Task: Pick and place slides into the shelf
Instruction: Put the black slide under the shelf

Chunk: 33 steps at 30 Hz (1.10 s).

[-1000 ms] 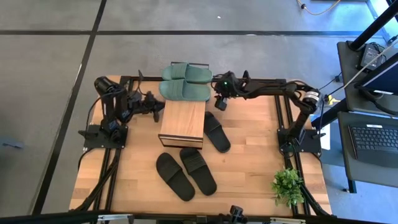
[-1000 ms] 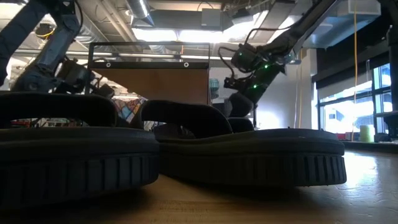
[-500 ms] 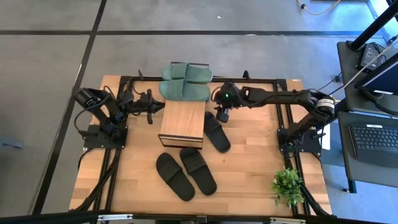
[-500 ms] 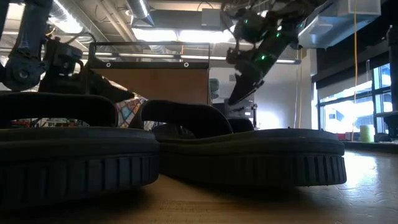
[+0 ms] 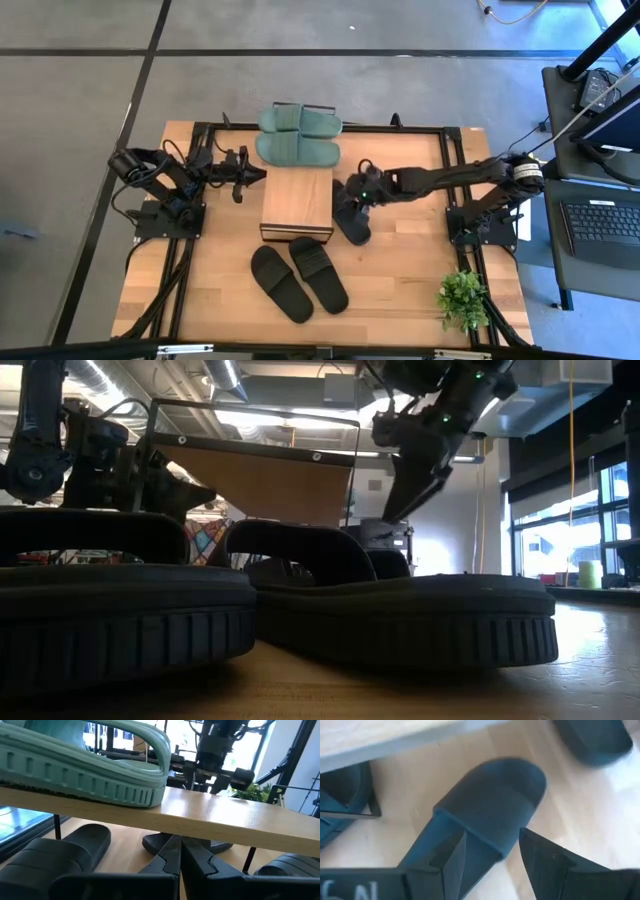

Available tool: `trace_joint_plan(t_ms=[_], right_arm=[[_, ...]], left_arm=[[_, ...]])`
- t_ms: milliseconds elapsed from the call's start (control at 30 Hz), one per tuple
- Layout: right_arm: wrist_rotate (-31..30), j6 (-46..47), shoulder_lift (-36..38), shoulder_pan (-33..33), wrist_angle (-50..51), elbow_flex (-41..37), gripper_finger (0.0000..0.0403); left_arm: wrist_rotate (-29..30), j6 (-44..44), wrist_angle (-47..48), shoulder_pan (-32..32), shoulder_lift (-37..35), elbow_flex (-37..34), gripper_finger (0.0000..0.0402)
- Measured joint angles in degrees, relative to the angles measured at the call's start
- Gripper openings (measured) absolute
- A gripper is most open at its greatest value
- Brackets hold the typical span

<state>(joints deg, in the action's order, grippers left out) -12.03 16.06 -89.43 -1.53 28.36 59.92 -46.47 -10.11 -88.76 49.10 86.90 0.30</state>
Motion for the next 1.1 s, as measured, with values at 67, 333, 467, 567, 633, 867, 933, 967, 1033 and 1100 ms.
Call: trace_joint_plan(t_ms=[67, 333, 467, 567, 633, 867, 933, 967, 1033, 1100], right_arm=[[-0.6, 3.2, 0.0, 1.5, 1.8, 0.0, 0.0185], [-1.0, 4.8, 0.0, 4.9, -0.4, 0.0, 0.0184], [-1.1, 4.9, 0.0, 5.9, -1.9, 0.0, 0.0185], [-1.1, 4.9, 0.0, 6.6, -2.7, 0.0, 0.0184], [-1.1, 4.9, 0.0, 6.9, -3.4, 0.0, 0.0184], [-1.1, 5.8, 0.0, 7.4, -3.7, 0.0, 0.0184], [-1.1, 5.4, 0.0, 7.4, -3.7, 0.0, 0.0185], [-1.1, 4.8, 0.0, 7.4, -3.7, 0.0, 0.0185], [-1.1, 4.6, 0.0, 7.3, -3.7, 0.0, 0.0185], [-1.1, 4.5, 0.0, 7.3, -3.7, 0.0, 0.0185]], left_arm=[[-0.1, 0.1, 0.8, 0.0, 0.0, 0.0, 0.0000], [0.0, 0.1, 3.8, 0.0, 0.0, 0.0, 0.0000], [0.0, 0.2, 6.2, 0.0, 0.0, 0.0, 0.0000], [-0.1, 0.1, 6.9, 0.3, -0.1, 0.0, 0.0000], [-0.8, 0.0, 7.3, 0.8, -0.1, 0.0, 0.0000], [-2.6, -0.4, 11.2, 4.0, -0.1, 0.0, 0.0000], [-2.6, -0.4, 12.6, 4.9, -0.1, 0.0, 0.0000], [-2.5, -0.5, 13.3, 5.3, -0.1, 0.0, 0.0000], [-2.5, -1.6, 13.7, 6.1, -0.1, 0.0, 0.0000], [-2.5, -3.3, 14.1, 7.0, -0.1, 0.0, 0.0000]])
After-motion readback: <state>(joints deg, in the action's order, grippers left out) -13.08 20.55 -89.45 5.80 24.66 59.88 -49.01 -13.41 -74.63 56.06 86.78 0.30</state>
